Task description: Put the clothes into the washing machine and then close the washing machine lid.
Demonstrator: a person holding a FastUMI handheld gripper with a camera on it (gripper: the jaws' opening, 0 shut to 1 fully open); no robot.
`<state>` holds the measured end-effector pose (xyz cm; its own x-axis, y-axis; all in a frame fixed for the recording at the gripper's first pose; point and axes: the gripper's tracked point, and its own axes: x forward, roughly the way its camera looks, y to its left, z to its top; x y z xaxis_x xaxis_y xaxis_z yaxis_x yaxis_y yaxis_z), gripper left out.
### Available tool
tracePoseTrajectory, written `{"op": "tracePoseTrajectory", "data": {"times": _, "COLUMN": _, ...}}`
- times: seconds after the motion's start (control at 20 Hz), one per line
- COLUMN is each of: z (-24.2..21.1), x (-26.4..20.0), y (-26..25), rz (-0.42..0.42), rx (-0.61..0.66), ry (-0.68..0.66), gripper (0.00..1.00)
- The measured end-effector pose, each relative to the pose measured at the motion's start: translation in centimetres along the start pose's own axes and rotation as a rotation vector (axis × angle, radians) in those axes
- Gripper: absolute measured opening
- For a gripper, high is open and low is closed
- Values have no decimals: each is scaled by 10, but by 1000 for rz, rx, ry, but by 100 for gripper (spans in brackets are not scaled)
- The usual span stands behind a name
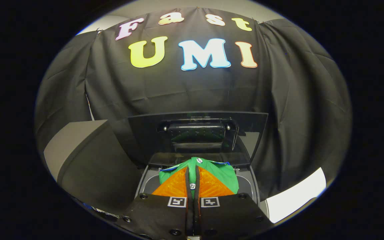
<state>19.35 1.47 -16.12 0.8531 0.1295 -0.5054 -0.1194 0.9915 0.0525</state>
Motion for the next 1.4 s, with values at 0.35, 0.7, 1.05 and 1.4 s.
{"op": "tracePoseTrajectory", "data": {"times": 0.35, "z": -26, "x": 19, "y": -4, "rz": -25, "rx": -42, "ry": 28, "gripper": 13}}
{"op": "tracePoseTrajectory", "data": {"times": 0.7, "z": -8, "x": 17, "y": -3, "rz": -43, "rx": -19, "ry": -25, "gripper": 97}}
{"op": "tracePoseTrajectory", "data": {"times": 1.05, "z": 31, "x": 10, "y": 1, "rz": -49, "rx": 1, "ry": -137, "gripper": 97}}
{"op": "tracePoseTrajectory", "data": {"times": 1.4, "z": 91, "x": 19, "y": 9, "rz": -36, "rx": -32, "ry": -241, "gripper": 97}}
